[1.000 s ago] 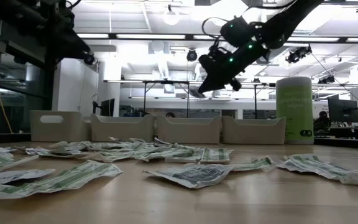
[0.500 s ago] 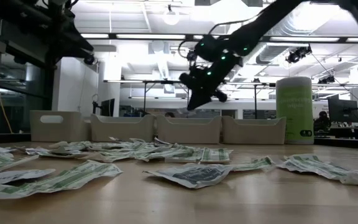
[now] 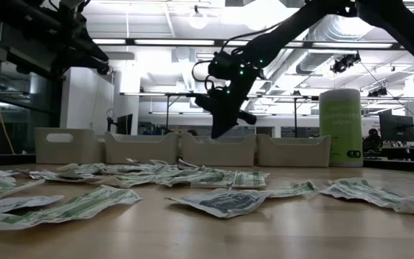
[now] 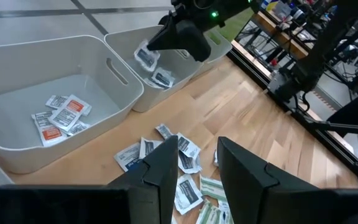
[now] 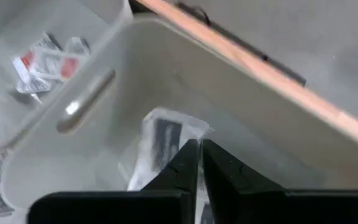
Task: Pick & Place First Aid Supplies
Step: Put the gray towelette pack into the middle right gray bin, then put the green bandage into the right gray bin
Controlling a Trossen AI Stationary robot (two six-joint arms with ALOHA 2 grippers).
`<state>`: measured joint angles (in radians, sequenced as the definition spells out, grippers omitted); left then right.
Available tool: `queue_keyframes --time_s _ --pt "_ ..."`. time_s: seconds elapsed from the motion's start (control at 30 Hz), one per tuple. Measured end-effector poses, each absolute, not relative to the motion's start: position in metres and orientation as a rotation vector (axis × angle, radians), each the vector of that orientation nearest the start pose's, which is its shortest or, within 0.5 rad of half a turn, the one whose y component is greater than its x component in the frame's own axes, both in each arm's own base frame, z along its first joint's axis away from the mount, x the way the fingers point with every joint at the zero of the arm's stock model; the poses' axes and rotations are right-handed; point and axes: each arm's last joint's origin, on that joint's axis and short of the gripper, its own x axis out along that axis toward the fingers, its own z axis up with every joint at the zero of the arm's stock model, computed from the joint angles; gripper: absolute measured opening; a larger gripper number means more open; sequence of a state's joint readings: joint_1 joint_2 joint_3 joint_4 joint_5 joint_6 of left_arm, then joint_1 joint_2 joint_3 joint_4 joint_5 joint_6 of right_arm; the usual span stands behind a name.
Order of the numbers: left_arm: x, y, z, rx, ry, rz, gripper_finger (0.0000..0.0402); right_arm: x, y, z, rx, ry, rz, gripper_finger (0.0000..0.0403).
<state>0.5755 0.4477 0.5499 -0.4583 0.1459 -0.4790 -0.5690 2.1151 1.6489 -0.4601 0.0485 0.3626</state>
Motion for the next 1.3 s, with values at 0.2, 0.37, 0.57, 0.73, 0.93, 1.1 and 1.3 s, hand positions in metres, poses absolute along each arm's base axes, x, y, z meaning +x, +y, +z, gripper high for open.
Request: queue_keyframes --time_s 0.2,0.37,0.57,0.73,0.93,1.1,1.3 --pt "0.095 0.056 0.269 -0.594 0.230 0.500 0.0112 0.382 -0.247 0.191 0.625 0.860 -0.738 0.0071" --pt "0.094 0.056 0.268 -0.598 0.241 0.501 0.0112 0.378 -0.242 0.200 0.646 0.879 -0.697 0.0105" --pt "0.094 0.055 0.267 -0.603 0.255 0.465 0.0112 0.361 -0.229 0.232 0.606 0.945 -0.614 0.0117" --pt "0.095 0.054 0.267 -0.583 0.268 0.411 0.0112 0.339 -0.204 0.259 0.569 1.089 -0.473 0.0117" --pt "0.096 0.052 0.267 -0.571 0.280 0.344 0.0112 0.321 -0.160 0.281 0.427 1.297 -0.343 0.0117" --pt "0.096 0.050 0.268 -0.551 0.291 0.288 0.0112 0.323 -0.119 0.284 0.365 1.425 -0.244 0.0117" --pt "0.096 0.049 0.268 -0.521 0.305 0.219 0.0112 0.333 -0.065 0.271 0.298 1.501 -0.122 0.0117"
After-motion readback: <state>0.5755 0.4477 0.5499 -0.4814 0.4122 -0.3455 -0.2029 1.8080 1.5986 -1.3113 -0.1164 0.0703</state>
